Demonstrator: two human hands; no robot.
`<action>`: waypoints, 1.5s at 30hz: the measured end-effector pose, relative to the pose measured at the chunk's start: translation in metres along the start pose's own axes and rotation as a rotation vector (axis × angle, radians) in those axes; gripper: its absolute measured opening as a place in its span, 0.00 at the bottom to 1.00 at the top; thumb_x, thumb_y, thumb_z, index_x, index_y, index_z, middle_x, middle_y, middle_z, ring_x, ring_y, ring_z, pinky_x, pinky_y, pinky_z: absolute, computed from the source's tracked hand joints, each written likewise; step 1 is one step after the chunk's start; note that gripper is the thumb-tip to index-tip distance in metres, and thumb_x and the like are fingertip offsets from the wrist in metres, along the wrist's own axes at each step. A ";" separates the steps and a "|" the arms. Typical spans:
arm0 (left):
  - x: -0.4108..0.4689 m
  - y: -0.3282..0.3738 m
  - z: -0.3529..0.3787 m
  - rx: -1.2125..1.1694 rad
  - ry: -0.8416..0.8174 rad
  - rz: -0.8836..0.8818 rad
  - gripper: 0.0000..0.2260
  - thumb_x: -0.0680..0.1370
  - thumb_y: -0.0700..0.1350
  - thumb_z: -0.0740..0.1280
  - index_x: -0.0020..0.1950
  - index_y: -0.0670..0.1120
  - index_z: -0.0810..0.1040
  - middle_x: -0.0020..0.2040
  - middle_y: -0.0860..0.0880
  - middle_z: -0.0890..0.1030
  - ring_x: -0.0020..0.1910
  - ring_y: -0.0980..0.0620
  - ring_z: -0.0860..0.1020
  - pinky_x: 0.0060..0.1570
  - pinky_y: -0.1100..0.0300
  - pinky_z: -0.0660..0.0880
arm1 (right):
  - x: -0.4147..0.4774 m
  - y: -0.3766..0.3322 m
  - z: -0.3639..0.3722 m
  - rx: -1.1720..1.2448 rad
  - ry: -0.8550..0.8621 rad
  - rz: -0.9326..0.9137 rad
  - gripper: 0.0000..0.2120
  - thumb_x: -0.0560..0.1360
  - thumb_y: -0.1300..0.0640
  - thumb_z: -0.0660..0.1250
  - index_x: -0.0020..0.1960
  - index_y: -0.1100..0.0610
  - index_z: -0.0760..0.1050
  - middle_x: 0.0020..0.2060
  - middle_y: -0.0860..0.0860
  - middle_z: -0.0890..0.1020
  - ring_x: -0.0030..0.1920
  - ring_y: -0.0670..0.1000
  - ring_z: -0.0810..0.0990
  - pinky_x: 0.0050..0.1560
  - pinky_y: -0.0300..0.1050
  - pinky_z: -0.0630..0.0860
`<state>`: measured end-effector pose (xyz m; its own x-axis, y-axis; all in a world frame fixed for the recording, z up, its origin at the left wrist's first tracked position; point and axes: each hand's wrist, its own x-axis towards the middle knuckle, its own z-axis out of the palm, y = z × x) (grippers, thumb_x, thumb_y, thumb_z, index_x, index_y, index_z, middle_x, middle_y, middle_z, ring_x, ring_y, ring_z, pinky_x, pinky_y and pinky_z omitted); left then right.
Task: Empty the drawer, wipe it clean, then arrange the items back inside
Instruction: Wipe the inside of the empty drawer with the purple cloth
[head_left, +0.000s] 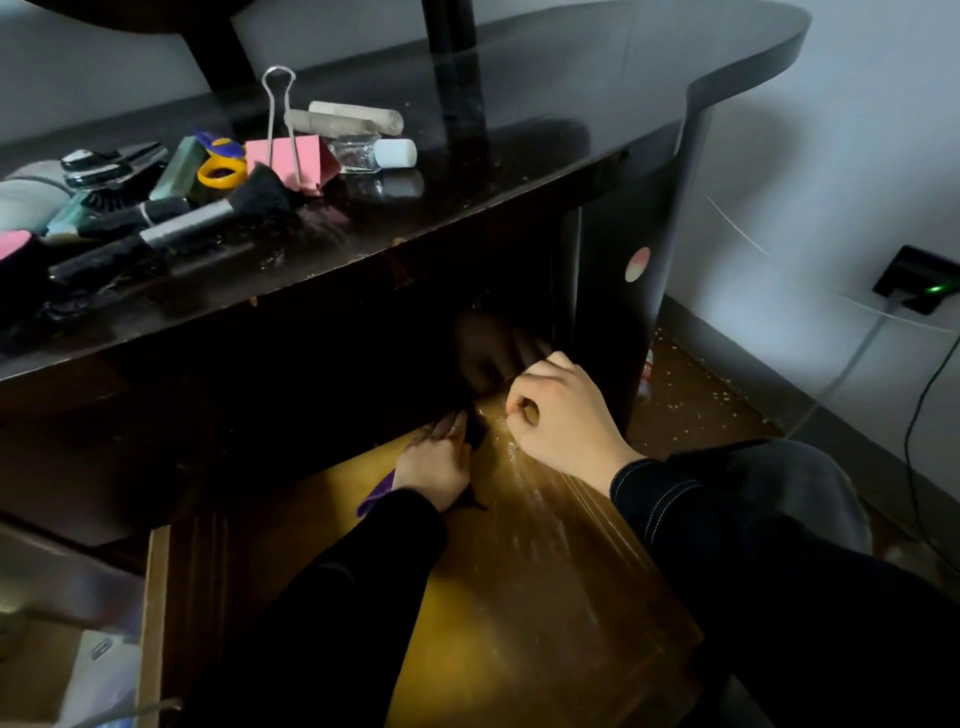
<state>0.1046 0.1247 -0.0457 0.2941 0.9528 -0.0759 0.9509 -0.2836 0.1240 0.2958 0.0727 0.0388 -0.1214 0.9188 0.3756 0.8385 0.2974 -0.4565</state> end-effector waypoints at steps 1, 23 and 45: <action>-0.002 0.002 0.000 0.002 -0.008 -0.001 0.26 0.85 0.53 0.52 0.82 0.50 0.52 0.82 0.49 0.55 0.80 0.47 0.53 0.78 0.55 0.54 | 0.000 0.000 0.000 -0.001 -0.001 0.001 0.05 0.72 0.57 0.67 0.38 0.53 0.80 0.40 0.46 0.81 0.49 0.51 0.73 0.50 0.48 0.72; -0.008 0.009 0.003 -0.012 -0.046 0.037 0.26 0.85 0.53 0.52 0.82 0.51 0.51 0.82 0.50 0.54 0.81 0.49 0.50 0.77 0.55 0.51 | 0.001 -0.002 -0.002 -0.027 0.010 0.062 0.06 0.74 0.56 0.66 0.40 0.52 0.80 0.40 0.44 0.78 0.51 0.47 0.70 0.47 0.41 0.70; -0.052 0.001 0.004 0.083 -0.103 0.302 0.27 0.84 0.49 0.55 0.82 0.52 0.50 0.82 0.51 0.52 0.81 0.49 0.47 0.78 0.52 0.52 | 0.000 -0.001 -0.001 0.029 0.043 0.056 0.05 0.74 0.59 0.67 0.39 0.53 0.79 0.38 0.43 0.77 0.49 0.45 0.69 0.46 0.40 0.66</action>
<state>0.0905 0.0742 -0.0452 0.5678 0.8098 -0.1479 0.8229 -0.5632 0.0755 0.2957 0.0718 0.0401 -0.0516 0.9223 0.3831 0.8277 0.2541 -0.5003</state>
